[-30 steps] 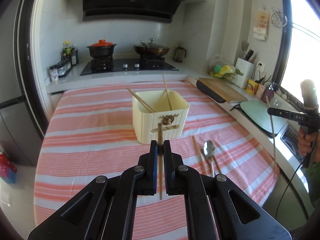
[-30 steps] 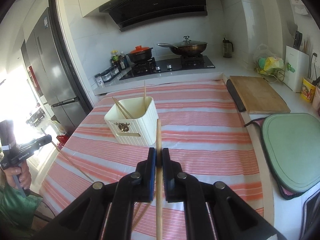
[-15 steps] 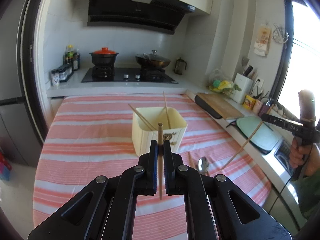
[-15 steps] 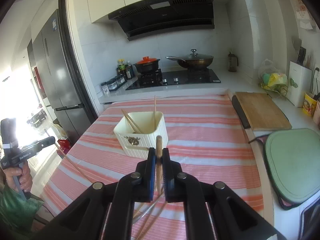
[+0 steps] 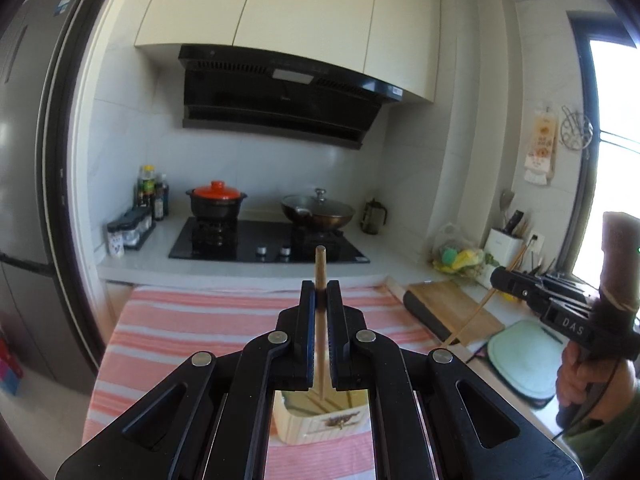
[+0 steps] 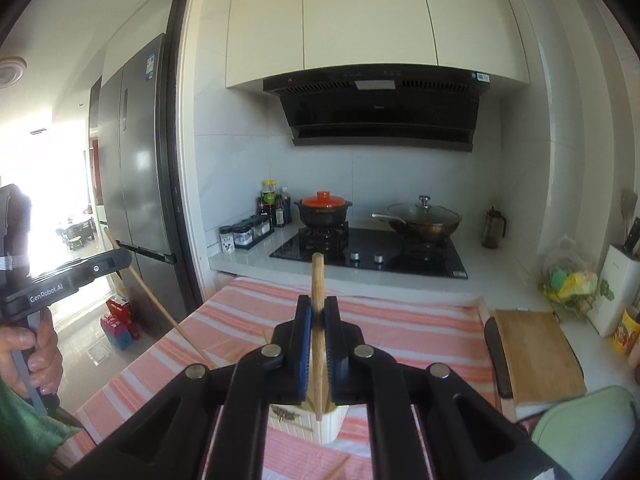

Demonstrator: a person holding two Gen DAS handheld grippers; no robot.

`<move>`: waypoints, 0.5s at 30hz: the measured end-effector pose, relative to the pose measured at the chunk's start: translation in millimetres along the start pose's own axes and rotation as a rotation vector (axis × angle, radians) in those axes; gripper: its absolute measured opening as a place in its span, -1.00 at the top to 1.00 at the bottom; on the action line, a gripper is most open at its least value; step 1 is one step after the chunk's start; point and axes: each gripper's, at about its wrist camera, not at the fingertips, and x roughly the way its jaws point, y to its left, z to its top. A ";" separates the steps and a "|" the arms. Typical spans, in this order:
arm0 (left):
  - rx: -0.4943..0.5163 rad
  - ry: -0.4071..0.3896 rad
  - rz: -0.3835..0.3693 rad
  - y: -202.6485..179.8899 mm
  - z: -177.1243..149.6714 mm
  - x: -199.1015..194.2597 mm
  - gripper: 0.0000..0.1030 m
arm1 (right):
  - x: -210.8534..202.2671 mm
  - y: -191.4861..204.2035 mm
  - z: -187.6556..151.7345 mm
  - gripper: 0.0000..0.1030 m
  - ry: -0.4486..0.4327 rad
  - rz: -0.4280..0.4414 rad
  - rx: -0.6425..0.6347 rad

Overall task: Organize utensils
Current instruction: 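Carry the chopstick with the left tool while the right tool carries its chopstick to the holder, then open the left tool over the holder while the right tool releases its chopstick into it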

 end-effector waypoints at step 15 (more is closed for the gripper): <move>-0.045 0.332 0.041 21.8 -68.7 149.9 0.94 | 172.1 7.3 -65.3 0.88 0.324 0.061 -0.046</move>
